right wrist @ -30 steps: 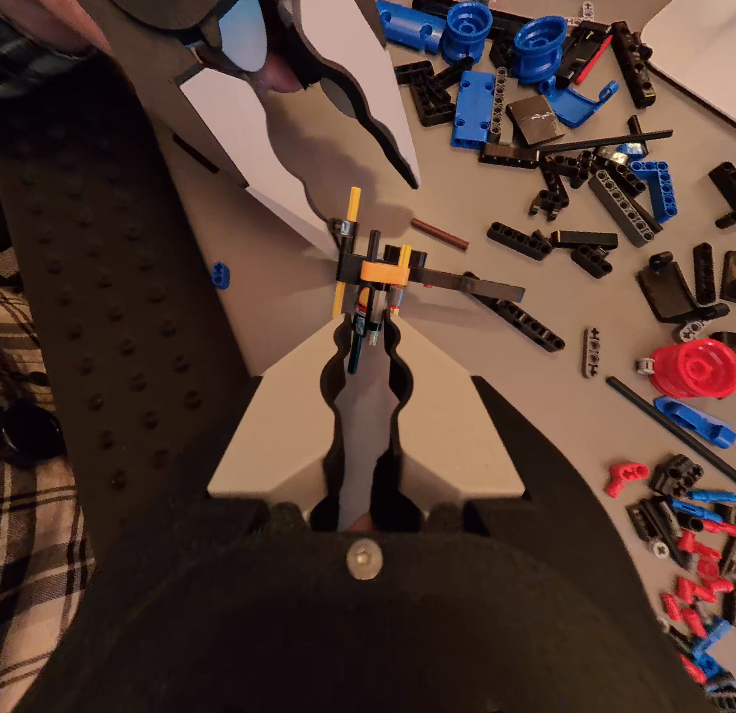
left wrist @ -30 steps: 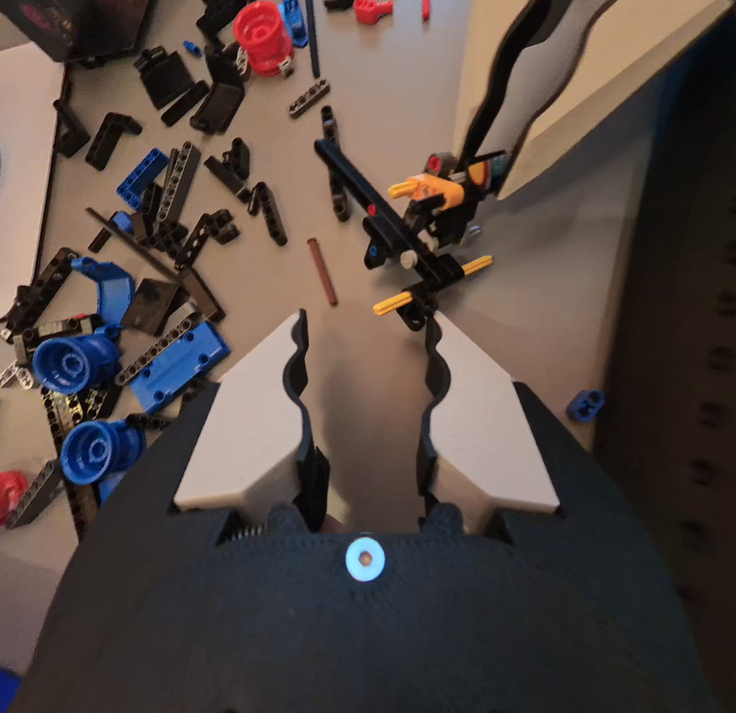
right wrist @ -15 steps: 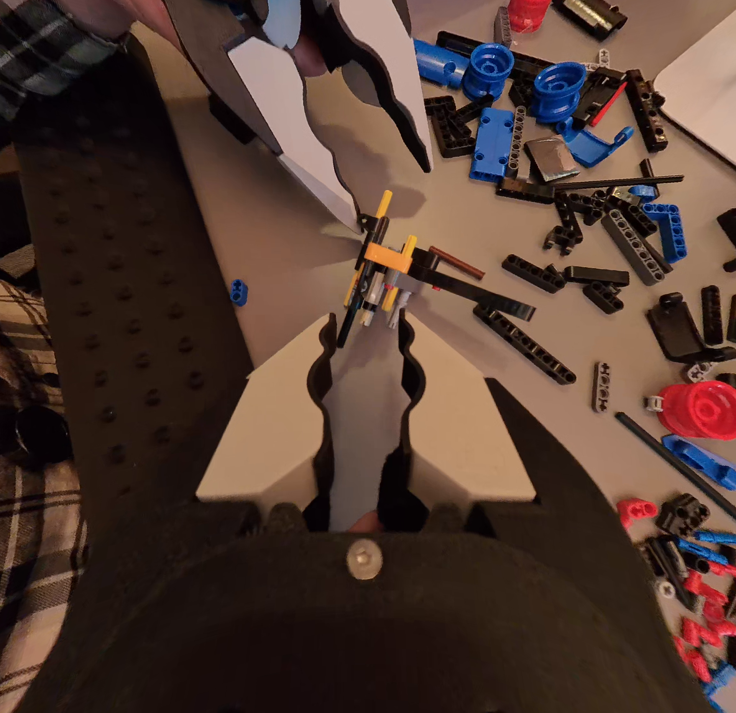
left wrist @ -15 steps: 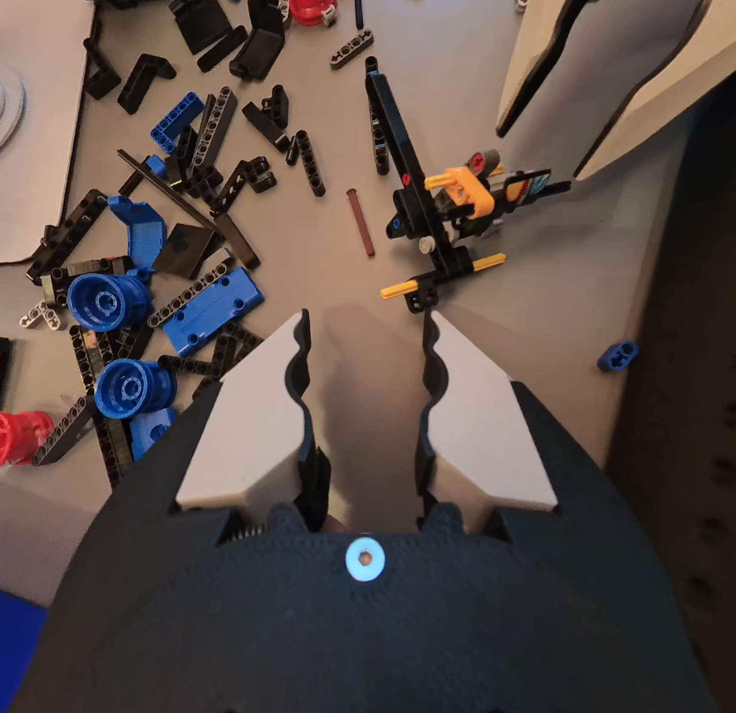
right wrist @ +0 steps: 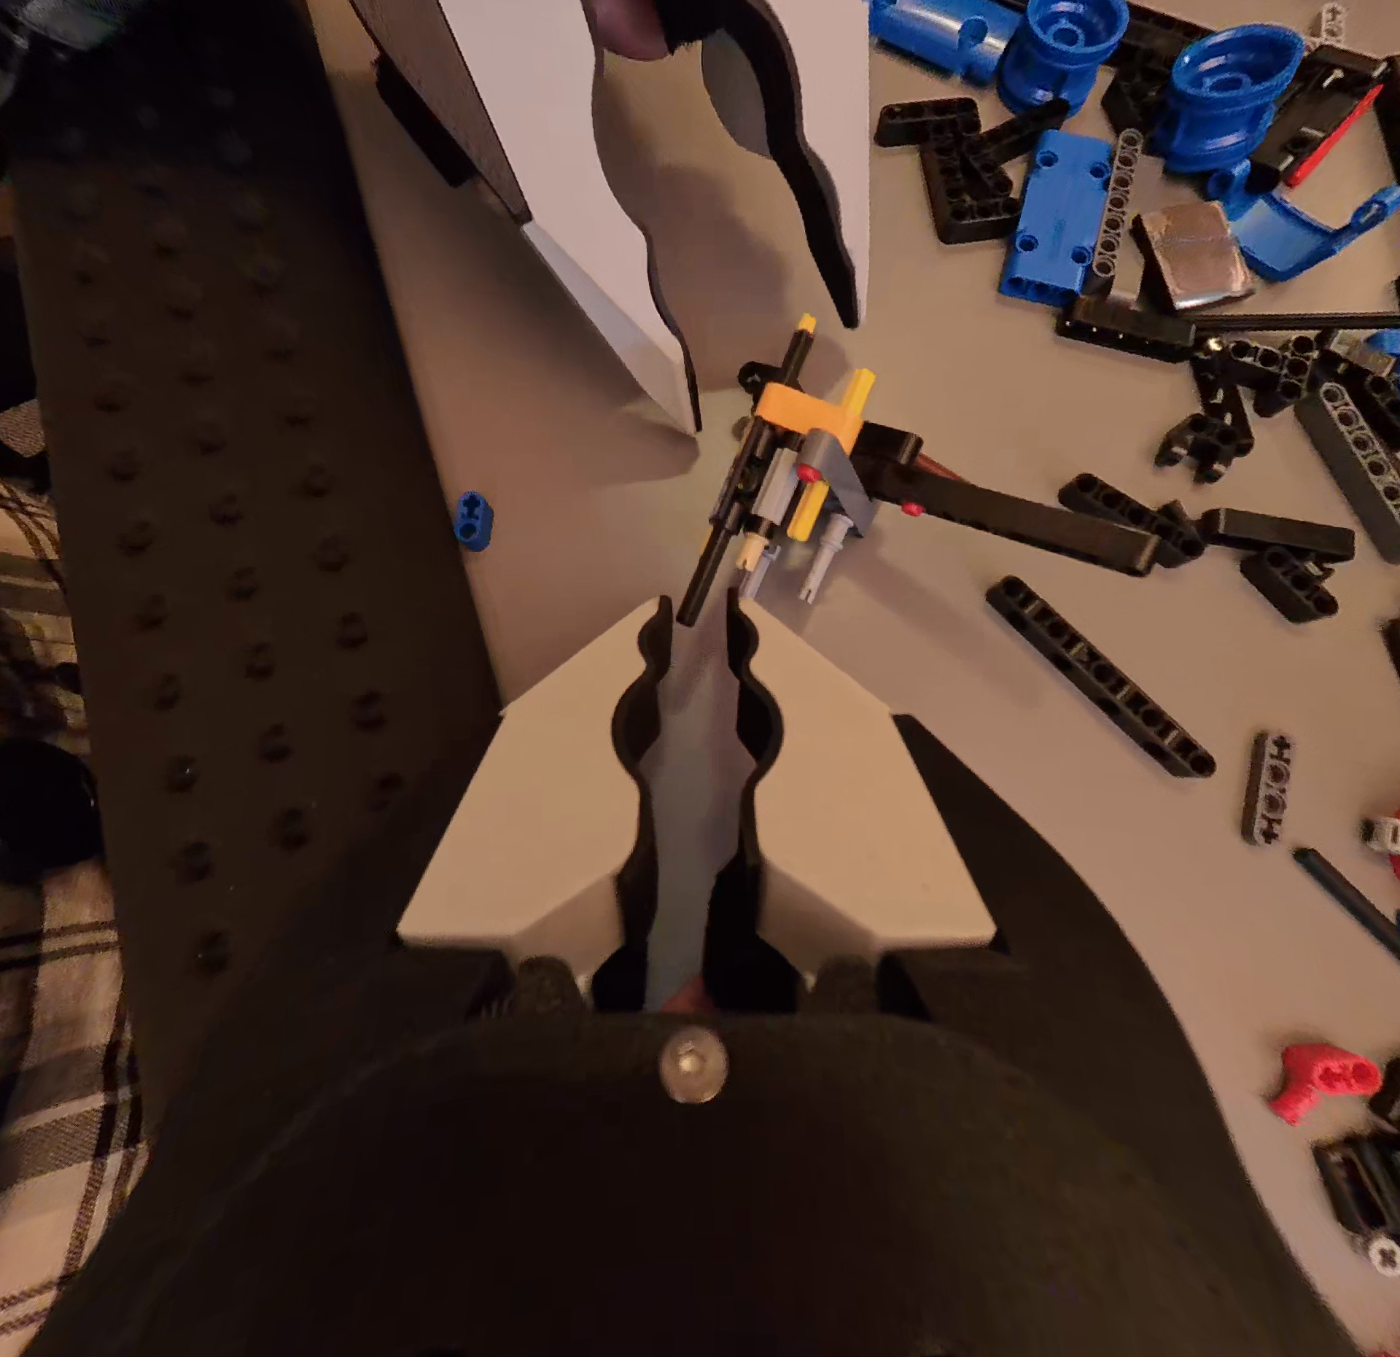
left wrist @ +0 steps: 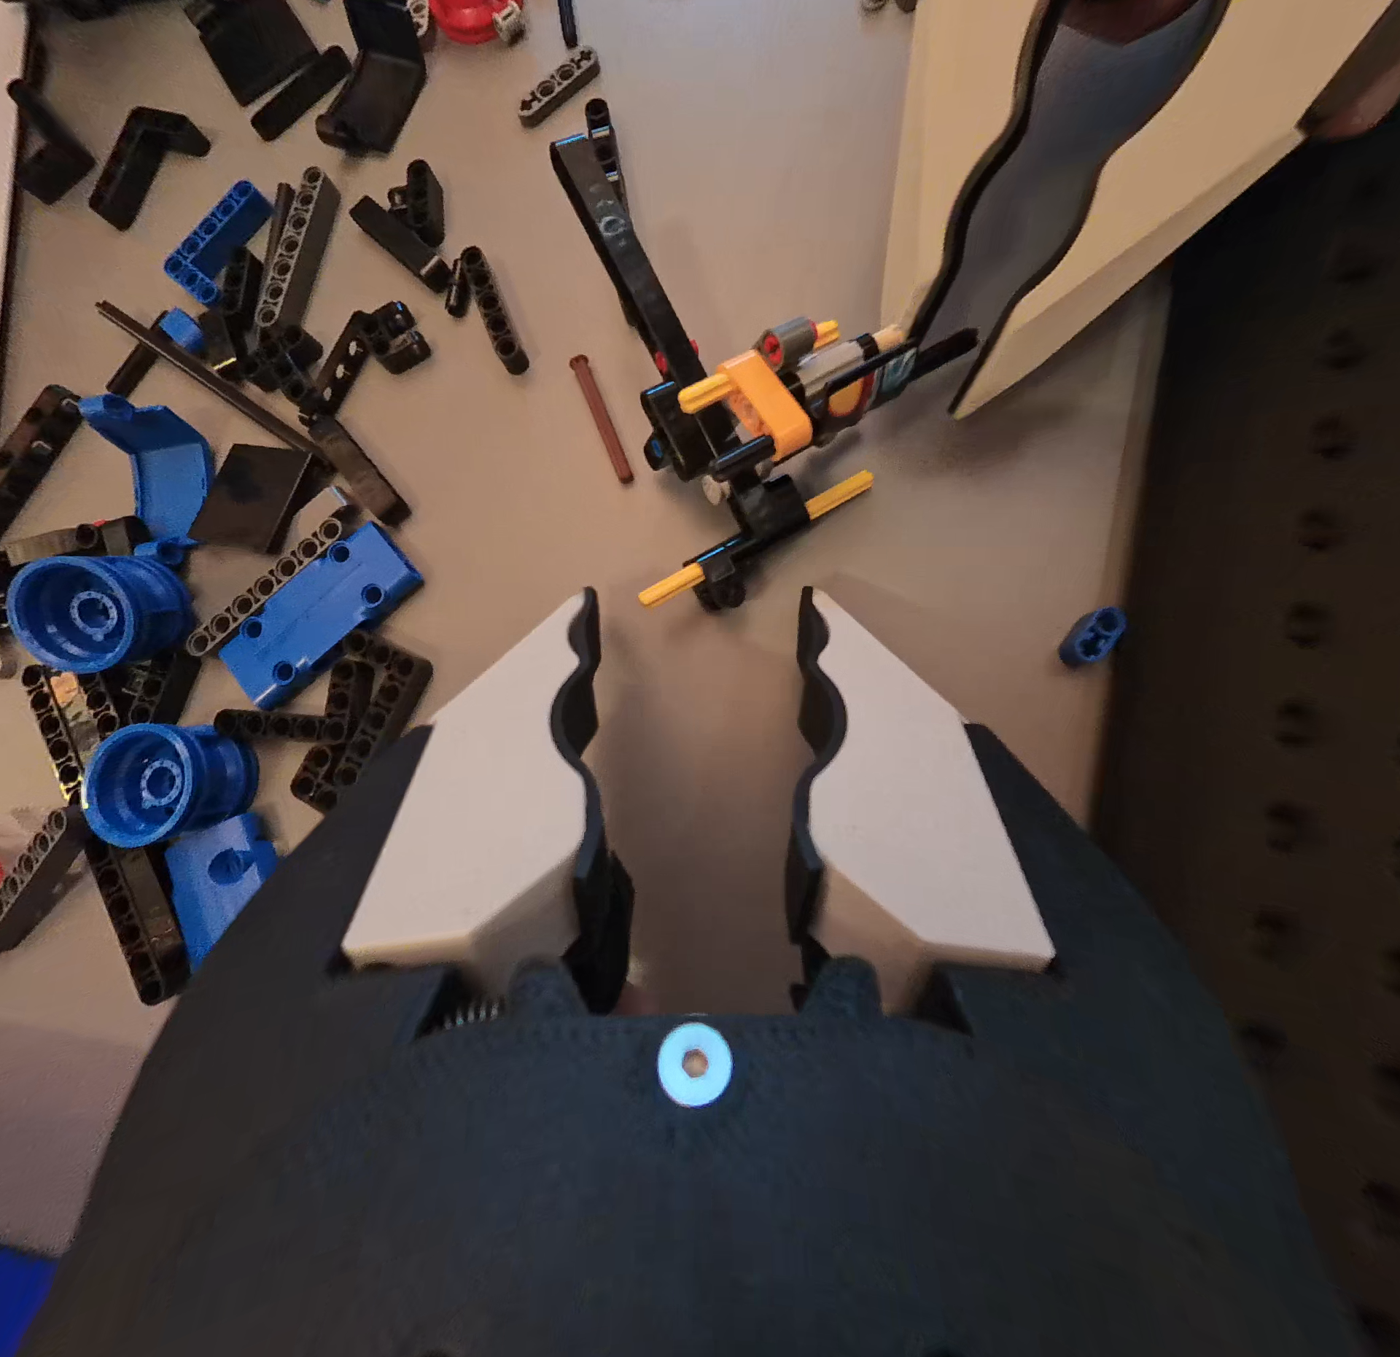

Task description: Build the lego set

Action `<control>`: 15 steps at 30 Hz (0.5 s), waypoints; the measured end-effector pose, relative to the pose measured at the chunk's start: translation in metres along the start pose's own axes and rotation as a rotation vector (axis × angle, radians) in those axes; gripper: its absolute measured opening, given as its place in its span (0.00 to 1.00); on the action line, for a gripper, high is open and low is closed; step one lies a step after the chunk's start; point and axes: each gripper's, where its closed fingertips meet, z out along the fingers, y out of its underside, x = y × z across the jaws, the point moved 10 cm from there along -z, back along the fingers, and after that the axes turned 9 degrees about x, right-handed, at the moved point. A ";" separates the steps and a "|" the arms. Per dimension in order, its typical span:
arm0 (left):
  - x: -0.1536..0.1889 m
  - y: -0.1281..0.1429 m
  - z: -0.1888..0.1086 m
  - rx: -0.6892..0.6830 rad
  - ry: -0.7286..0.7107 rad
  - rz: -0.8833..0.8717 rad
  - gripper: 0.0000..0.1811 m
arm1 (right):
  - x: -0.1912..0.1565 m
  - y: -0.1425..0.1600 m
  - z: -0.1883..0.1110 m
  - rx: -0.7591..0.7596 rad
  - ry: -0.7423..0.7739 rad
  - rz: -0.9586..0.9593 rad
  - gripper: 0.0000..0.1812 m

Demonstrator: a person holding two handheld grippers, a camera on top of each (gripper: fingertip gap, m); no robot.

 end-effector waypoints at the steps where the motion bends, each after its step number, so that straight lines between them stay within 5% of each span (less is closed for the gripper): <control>1: 0.000 0.000 0.000 0.000 0.004 0.000 0.28 | -0.001 -0.001 0.001 0.007 -0.005 0.002 0.05; 15: 0.001 0.006 -0.004 -0.021 0.021 0.010 0.26 | -0.009 -0.016 0.019 0.050 -0.027 -0.029 0.03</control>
